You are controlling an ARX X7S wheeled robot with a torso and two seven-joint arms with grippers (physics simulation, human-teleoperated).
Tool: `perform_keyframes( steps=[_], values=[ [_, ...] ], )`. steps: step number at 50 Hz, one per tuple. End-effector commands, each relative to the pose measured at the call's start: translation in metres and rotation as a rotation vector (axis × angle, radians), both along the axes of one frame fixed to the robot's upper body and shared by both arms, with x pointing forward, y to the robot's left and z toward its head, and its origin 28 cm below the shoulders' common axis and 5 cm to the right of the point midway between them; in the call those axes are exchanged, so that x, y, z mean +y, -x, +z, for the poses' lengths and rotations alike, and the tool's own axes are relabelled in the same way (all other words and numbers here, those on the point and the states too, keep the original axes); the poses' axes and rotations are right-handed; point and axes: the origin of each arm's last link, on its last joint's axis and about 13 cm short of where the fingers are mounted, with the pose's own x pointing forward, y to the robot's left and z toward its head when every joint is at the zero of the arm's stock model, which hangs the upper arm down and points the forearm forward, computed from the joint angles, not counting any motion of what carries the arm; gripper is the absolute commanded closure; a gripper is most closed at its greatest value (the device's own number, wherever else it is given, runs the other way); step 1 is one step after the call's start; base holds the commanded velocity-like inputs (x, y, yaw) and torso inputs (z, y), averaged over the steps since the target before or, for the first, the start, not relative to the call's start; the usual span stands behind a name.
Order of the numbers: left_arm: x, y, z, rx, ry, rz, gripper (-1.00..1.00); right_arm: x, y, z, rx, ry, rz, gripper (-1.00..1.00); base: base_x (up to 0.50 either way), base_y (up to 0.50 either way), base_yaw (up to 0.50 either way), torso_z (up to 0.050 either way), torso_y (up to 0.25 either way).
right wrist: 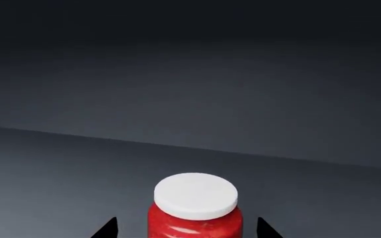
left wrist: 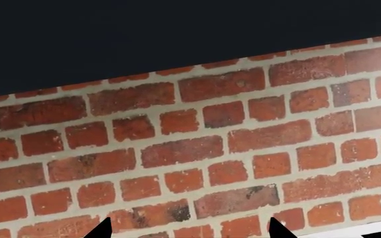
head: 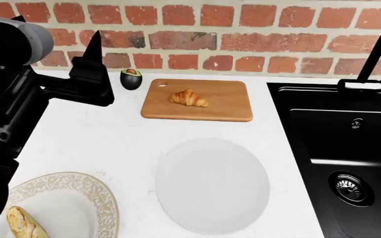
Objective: From the different types of pastries on the counter, select a croissant and place it on the cutting board. Then retrieve a jar of jam from the cabinet and place it alongside the croissant on the cutting board.
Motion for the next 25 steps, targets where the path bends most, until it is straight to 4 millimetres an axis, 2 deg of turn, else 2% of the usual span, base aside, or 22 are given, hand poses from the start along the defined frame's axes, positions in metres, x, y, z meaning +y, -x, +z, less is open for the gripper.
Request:
perform_keyframes(
  steps=[1, 10, 25],
  values=[
    [0.0, -0.001, 0.0, 0.001, 0.0, -0.003, -1.0, 0.004, -0.007, -0.005, 0.03, 0.021, -0.029, -1.0, 0.0, 0.0, 0.0, 0.0, 0.0],
    [-0.001, -0.002, 0.001, 0.0, 0.0, -0.005, -1.0, 0.006, -0.009, -0.005, 0.025, 0.033, -0.043, -1.0, 0.0, 0.0, 0.0, 0.0, 0.0],
    [-0.001, -0.003, 0.0, 0.002, 0.0, -0.004, -1.0, 0.014, -0.003, 0.01, -0.088, 0.088, -0.034, -1.0, 0.0, 0.0, 0.0, 0.0, 0.0]
  ],
)
